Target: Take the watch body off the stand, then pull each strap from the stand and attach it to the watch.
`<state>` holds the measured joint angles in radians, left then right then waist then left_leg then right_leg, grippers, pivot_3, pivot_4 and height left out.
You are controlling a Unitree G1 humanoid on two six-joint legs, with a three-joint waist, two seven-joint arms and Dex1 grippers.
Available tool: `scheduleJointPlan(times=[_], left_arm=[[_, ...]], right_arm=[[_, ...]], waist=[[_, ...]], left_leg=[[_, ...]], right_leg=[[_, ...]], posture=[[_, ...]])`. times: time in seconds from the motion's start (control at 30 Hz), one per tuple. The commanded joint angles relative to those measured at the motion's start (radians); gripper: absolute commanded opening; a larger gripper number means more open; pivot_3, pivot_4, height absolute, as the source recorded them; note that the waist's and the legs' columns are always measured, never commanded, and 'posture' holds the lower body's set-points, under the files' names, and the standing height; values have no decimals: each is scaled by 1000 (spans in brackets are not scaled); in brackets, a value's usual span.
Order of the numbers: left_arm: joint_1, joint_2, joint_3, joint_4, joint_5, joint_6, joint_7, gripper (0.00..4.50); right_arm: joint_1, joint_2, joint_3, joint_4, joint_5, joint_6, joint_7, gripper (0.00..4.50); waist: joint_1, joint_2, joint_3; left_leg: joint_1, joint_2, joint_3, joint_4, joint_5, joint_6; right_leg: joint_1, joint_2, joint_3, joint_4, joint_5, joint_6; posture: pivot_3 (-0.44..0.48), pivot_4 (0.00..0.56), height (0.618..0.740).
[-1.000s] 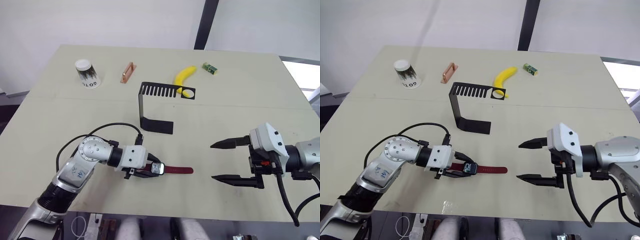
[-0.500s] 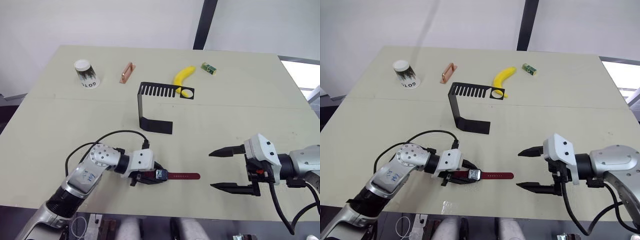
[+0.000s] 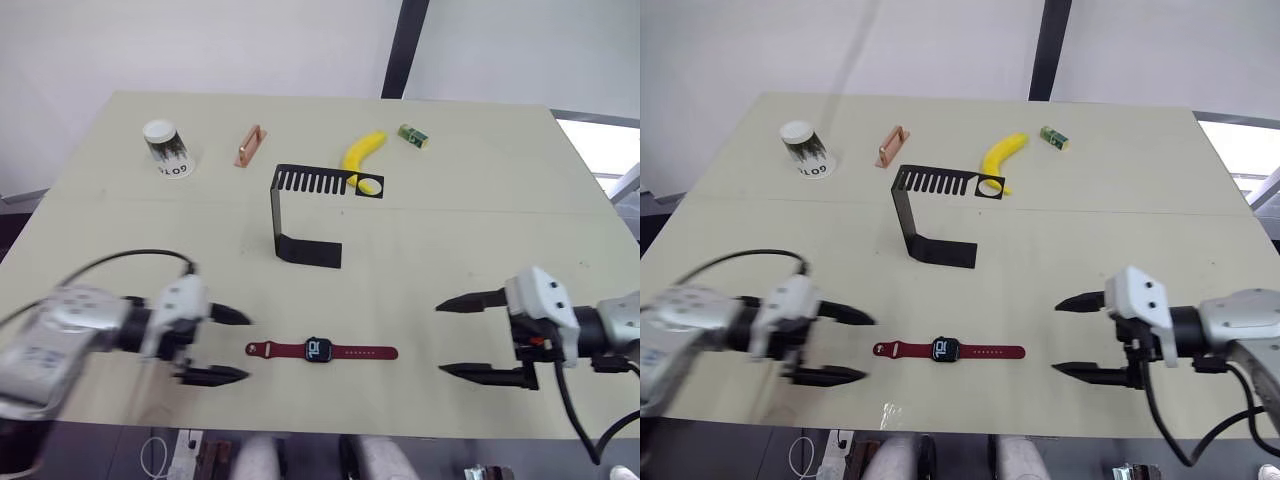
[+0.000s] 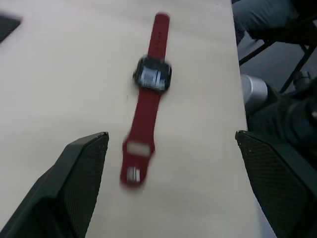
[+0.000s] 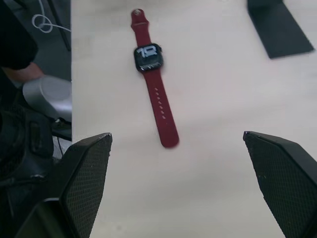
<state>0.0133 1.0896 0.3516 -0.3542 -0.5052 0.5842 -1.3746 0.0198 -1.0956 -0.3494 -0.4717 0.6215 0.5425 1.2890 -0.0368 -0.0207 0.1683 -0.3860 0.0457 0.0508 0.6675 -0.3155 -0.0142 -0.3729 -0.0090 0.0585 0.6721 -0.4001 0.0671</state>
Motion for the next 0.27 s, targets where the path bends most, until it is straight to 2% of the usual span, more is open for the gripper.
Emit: scheduleJointPlan(times=[0.03,0.13,0.27], left_arm=[[96,61,209,65,11,-23,-83,4475],[165,89,328,129,51,-60,-111,4475],[208,91,362,124,49,-95,-144,4475]], right_arm=[[20,-34,-91,63,5,-47,83,4500],[42,-55,-130,131,-13,-85,136,4500],[43,-57,-138,167,-13,-111,161,4500]], waist=[[5,0,0],[9,1,0],[6,1,0]], left_leg=[[0,0,0,0,-1,1],[1,-1,0,-1,-2,3],[1,-1,0,-2,-3,5]], right_leg=[[1,0,0,-1,0,0],[2,-1,-1,-4,0,0],[2,-1,-1,-5,0,0]], posture=[[0,150,740],[0,150,740],[0,150,740]])
